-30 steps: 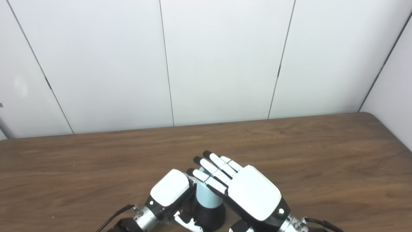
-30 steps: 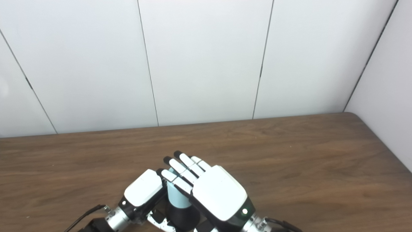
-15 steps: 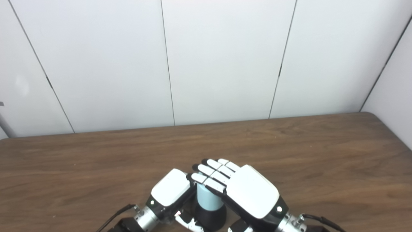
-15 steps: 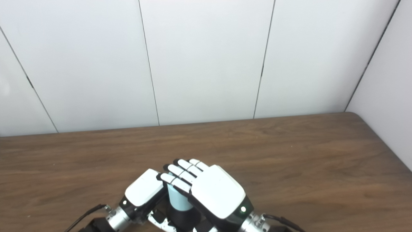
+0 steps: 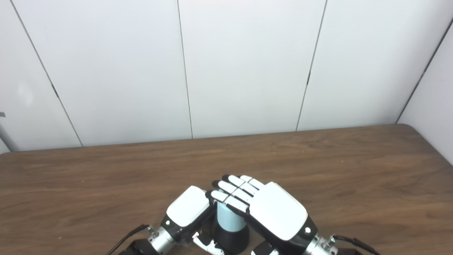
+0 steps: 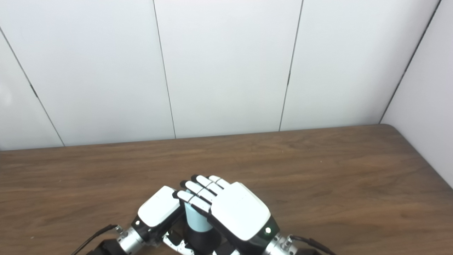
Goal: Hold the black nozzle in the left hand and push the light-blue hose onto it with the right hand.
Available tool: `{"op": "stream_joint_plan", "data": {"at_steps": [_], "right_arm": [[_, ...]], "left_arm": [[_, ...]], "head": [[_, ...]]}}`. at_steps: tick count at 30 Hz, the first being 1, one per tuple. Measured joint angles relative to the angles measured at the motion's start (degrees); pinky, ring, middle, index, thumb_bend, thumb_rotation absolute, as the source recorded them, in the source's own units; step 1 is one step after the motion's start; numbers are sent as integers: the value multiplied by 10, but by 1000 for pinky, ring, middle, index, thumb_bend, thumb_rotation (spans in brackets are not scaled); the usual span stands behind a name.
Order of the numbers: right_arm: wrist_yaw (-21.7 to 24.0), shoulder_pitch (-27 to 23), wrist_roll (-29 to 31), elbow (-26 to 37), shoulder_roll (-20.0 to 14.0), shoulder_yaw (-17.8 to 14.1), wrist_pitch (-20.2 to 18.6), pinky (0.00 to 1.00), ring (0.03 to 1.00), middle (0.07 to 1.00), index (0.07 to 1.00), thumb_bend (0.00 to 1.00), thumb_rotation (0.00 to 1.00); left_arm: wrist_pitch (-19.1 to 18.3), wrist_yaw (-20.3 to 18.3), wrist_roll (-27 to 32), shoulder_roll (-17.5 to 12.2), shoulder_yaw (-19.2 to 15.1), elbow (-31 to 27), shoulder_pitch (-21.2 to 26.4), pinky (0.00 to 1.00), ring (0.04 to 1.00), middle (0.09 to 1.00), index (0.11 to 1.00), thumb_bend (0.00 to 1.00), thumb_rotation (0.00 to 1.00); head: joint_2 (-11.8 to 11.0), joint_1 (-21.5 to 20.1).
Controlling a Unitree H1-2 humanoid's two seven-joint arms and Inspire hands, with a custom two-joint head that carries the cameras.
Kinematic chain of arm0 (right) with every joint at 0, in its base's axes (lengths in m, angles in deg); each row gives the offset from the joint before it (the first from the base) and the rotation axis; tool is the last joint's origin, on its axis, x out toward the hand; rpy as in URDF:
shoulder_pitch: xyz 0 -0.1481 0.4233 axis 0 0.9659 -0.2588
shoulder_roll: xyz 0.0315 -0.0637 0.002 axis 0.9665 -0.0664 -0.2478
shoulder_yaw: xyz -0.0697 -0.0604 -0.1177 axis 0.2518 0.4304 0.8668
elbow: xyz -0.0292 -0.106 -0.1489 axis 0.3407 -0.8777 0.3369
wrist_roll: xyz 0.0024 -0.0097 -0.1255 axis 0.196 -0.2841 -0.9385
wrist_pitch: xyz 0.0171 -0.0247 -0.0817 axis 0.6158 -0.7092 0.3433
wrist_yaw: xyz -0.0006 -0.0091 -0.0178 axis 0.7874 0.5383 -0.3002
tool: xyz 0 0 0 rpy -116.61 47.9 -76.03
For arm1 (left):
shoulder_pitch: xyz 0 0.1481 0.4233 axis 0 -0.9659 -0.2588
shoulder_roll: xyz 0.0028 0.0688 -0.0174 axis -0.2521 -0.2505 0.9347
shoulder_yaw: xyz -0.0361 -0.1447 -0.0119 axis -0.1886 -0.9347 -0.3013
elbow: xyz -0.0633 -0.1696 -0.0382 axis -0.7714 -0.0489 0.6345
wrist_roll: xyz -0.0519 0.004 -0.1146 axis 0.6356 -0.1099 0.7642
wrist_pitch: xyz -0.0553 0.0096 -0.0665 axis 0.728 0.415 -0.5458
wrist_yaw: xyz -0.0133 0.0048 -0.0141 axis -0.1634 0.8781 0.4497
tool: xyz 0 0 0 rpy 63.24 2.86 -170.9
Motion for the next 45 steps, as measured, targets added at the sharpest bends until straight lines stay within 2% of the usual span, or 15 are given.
{"op": "stream_joint_plan", "data": {"at_steps": [3, 6, 8, 13, 14, 21, 26, 28, 30, 32, 35, 38, 42, 45], "right_arm": [[-26, 11, 11, -8, 1, -2, 1, 920, 995, 997, 960, 860, 821], [-49, 20, 15, -15, 5, -3, 1, 979, 1000, 1000, 994, 864, 846], [-57, 20, 15, -19, 9, -4, 1, 979, 1000, 1000, 999, 865, 856], [-76, 21, 6, -28, 25, -9, 2, 996, 1000, 1000, 998, 853, 865], [-81, 21, 2, -31, 26, -10, 3, 999, 1000, 1000, 999, 849, 868], [-87, 17, -10, -39, 29, -18, 11, 999, 1000, 1000, 1000, 845, 860], [-87, 16, -12, -41, 34, -24, 13, 1000, 1000, 1000, 1000, 856, 873], [-87, 17, -10, -41, 37, -27, 15, 994, 1000, 1000, 978, 853, 865], [-92, 17, 0, -43, 39, -30, 23, 933, 969, 968, 916, 854, 822], [-120, 19, 13, -55, 41, -33, 36, 839, 894, 900, 836, 850, 782], [-196, 27, 20, -95, 48, -45, 67, 784, 826, 836, 775, 817, 775], [-245, 27, 20, -114, 55, -50, 85, 831, 866, 883, 850, 807, 778], [-238, 28, 18, -112, 64, -55, 81, 964, 979, 982, 961, 822, 821], [-222, 29, 15, -105, 67, -60, 67, 963, 981, 980, 959, 840, 814]], "left_arm": [[0, 3, 0, 0, 0, 0, 0, 280, 365, 474, 491, 523, 0], [0, -2, 1, 0, 0, 0, 0, 268, 352, 464, 498, 523, 0], [0, -3, 1, 0, -1, 0, 0, 271, 355, 466, 497, 523, 0], [0, -2, 1, 1, -1, 1, 0, 203, 281, 401, 510, 516, 0], [0, -2, 1, 1, -1, 1, 0, 193, 268, 444, 494, 521, 0], [-2, 0, 8, 1, 3, 3, 2, 126, 182, 471, 483, 525, 0], [-4, 5, 9, 0, 8, 5, 4, 122, 183, 471, 483, 525, 0], [-4, 7, 8, 0, 9, 5, 5, 107, 160, 471, 483, 525, 0], [-4, 8, 8, 0, 10, 6, 6, 102, 153, 471, 483, 525, 0], [-4, 8, 8, 1, 12, 8, 8, 126, 190, 472, 483, 525, 0], [-4, 10, 6, 2, 16, 11, 11, 186, 267, 424, 515, 518, 0], [-4, 12, 5, 2, 18, 11, 12, 192, 275, 416, 515, 518, 0], [-4, 11, 5, 1, 17, 11, 12, 220, 310, 442, 512, 521, 0], [-4, 11, 4, 2, 16, 11, 12, 254, 344, 459, 502, 522, 0]], "head": [[0, -1], [0, -1], [-1, -2], [-2, -1], [-2, -1], [-2, -1], [-3, -3], [-3, -3], [-4, -3], [-4, -3], [-4, -2], [-4, -2], [-4, -2], [-4, -3]]}}
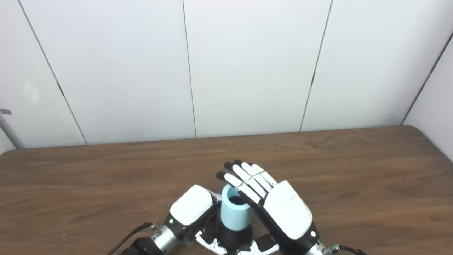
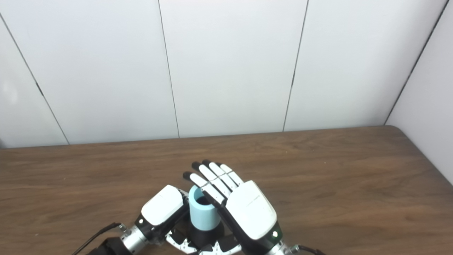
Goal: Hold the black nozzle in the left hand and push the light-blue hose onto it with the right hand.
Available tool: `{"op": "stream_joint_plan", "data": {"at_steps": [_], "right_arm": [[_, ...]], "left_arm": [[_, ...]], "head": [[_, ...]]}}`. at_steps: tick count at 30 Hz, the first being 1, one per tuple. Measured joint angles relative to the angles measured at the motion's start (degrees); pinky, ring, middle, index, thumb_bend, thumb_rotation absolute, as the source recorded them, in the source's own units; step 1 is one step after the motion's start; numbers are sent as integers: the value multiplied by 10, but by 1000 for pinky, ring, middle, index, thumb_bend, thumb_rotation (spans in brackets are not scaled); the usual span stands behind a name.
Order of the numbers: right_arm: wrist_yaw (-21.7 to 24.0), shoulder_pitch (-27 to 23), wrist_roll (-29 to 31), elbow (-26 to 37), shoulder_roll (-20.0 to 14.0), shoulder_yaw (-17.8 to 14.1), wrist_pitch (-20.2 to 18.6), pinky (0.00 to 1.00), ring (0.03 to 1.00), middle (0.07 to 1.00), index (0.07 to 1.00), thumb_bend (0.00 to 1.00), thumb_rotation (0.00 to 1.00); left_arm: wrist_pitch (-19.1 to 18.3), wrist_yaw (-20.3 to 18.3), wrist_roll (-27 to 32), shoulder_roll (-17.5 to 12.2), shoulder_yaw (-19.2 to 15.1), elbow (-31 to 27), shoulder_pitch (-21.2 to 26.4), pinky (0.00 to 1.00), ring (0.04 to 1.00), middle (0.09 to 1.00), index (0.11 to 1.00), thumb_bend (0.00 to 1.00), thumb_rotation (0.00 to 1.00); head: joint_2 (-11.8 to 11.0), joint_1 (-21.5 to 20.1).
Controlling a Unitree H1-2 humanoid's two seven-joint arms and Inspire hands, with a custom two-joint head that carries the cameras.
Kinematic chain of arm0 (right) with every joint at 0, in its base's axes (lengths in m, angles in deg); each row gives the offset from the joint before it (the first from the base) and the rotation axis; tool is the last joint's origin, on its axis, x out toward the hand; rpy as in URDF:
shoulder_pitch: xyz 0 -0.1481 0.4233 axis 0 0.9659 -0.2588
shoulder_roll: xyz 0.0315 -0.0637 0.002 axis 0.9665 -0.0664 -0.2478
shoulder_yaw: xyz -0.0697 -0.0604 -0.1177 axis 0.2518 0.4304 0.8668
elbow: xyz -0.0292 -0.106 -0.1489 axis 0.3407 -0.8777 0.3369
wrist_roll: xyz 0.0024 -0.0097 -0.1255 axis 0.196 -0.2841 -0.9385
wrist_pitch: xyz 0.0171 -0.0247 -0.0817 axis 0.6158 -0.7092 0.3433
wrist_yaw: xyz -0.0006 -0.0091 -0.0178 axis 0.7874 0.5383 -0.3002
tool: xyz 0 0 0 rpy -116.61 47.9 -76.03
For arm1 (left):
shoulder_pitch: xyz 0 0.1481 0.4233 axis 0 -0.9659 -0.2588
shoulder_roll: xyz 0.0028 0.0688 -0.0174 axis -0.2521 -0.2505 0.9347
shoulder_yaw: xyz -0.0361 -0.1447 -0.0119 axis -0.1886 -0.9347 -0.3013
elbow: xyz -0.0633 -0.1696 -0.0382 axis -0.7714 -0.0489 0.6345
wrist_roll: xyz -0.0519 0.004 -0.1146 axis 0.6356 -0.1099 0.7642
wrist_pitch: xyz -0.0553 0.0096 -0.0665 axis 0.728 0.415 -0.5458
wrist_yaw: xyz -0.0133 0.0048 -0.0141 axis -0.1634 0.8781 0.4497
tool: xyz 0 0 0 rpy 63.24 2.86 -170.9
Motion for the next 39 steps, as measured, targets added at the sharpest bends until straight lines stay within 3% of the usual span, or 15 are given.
{"op": "stream_joint_plan", "data": {"at_steps": [6, 14, 18, 19, 27, 32, 39], "right_arm": [[7, 8, -5, 2, 0, -12, -13, 981, 984, 971, 928, 848, 790], [1, 23, 14, 1, 7, -40, -22, 999, 1000, 998, 977, 861, 844], [0, 36, 84, -5, 18, -70, -28, 986, 1000, 1000, 999, 867, 861], [0, 38, 98, -9, 19, -75, -30, 968, 994, 1000, 999, 866, 878], [1, 44, 215, -77, 25, -120, -51, 950, 992, 1000, 998, 865, 879], [26, 44, 282, -82, 40, -137, -100, 913, 981, 997, 998, 845, 892], [48, 41, 327, -99, 32, -143, -131, 901, 960, 988, 970, 837, 884]], "left_arm": [[1, -4, -1, 1, -8, -1, -3, 299, 388, 481, 489, 523, 0], [1, -4, -4, 3, -19, -3, -7, 299, 381, 472, 496, 522, 0], [1, -6, -5, 6, -27, -3, -8, 290, 378, 471, 497, 523, 0], [1, -7, -5, 6, -28, -3, -8, 226, 306, 426, 509, 518, 0], [-2, -28, 2, 6, -53, -7, -18, 171, 250, 414, 516, 517, 0], [-1, -38, 5, 6, -67, -8, -23, 185, 269, 428, 520, 518, 0], [-8, -65, 25, 6, -79, -9, -26, 262, 361, 459, 515, 522, 0]], "head": [[1, -2], [1, 0], [0, -2], [-1, 2], [-2, 5], [-3, 4], [-2, 4]]}}
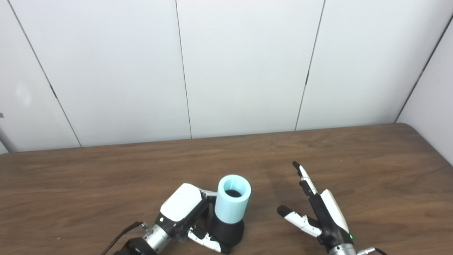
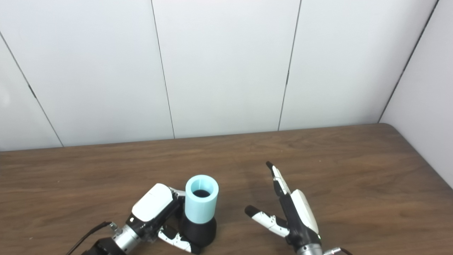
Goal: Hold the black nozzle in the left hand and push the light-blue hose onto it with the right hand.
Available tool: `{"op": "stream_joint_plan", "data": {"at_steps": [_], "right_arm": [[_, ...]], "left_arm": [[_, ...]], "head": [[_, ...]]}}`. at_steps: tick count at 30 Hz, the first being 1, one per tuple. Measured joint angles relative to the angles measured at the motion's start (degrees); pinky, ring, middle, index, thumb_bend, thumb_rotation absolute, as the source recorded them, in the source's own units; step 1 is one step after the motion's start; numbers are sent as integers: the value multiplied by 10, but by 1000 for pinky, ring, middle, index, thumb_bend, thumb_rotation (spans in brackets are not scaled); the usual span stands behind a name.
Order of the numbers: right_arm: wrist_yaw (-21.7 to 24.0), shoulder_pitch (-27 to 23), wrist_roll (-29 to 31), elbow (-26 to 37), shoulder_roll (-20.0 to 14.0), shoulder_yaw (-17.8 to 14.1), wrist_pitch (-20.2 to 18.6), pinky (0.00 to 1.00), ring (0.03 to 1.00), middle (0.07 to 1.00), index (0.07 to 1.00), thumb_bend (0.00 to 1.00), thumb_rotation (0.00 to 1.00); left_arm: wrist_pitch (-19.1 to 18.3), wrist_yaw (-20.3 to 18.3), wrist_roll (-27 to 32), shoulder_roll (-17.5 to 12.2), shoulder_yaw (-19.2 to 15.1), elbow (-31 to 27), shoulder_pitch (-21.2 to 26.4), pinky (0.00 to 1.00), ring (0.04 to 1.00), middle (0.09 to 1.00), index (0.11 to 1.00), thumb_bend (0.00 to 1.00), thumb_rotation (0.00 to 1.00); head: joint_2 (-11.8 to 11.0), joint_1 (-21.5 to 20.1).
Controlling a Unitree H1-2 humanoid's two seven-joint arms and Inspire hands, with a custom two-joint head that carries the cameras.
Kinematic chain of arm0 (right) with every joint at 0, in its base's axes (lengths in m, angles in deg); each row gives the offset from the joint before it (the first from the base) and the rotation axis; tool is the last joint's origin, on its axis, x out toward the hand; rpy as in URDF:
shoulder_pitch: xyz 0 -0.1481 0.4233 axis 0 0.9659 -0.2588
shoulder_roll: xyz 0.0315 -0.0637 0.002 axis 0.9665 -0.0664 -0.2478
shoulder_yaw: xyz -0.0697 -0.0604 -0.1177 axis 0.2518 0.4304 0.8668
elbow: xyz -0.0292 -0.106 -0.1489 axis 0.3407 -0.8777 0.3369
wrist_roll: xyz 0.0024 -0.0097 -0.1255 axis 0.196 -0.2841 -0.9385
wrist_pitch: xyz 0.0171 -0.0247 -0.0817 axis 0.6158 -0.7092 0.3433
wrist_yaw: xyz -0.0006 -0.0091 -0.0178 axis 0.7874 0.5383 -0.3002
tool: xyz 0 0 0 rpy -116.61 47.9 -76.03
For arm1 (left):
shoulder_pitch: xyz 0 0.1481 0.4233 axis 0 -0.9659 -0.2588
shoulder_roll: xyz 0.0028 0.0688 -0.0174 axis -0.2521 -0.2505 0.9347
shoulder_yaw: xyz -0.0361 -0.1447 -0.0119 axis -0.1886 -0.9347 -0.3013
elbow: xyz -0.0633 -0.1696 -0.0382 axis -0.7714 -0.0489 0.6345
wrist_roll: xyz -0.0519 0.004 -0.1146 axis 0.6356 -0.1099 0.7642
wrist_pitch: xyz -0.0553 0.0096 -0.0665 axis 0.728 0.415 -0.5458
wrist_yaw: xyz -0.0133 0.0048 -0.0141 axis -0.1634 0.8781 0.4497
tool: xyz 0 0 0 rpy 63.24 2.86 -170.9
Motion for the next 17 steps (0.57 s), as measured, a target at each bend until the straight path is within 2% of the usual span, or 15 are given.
{"op": "stream_joint_plan", "data": {"at_steps": [2, 3, 6, 7, 9, 13, 17], "right_arm": [[1, -1, 7, 0, 0, 0, -4, 900, 958, 986, 967, 846, 878], [1, -1, 10, 0, 0, 0, -5, 900, 959, 988, 966, 846, 876], [3, -1, 15, 0, 0, 0, -8, 902, 961, 990, 968, 844, 875], [3, -1, 16, 0, 0, 0, -8, 905, 963, 991, 968, 838, 871], [5, -1, 18, 0, 0, 0, -8, 906, 964, 991, 968, 837, 871], [8, -1, 19, 0, 0, 2, -14, 912, 966, 993, 973, 837, 879], [13, 0, 18, 0, 0, 3, -25, 910, 965, 992, 972, 842, 879]], "left_arm": [[-1, -4, 3, 0, -2, 0, 0, 353, 452, 478, 502, 523, 0], [-2, -7, 7, 0, -2, 0, 0, 400, 500, 542, 496, 522, 32], [-3, -17, 19, 0, -4, 1, 0, 491, 585, 611, 494, 521, 57], [-4, -19, 22, 0, -4, 2, 1, 535, 617, 628, 557, 735, 70], [-4, -21, 24, 0, -4, 3, 1, 618, 665, 651, 623, 929, 117], [-5, -24, 24, 0, 2, 5, 6, 749, 753, 712, 699, 994, 223], [-15, -25, 24, 2, 11, 5, 12, 827, 823, 793, 780, 1000, 244]], "head": [[1, 1], [1, 1], [1, 1], [2, 1], [3, 1], [4, 0], [6, 1]]}}
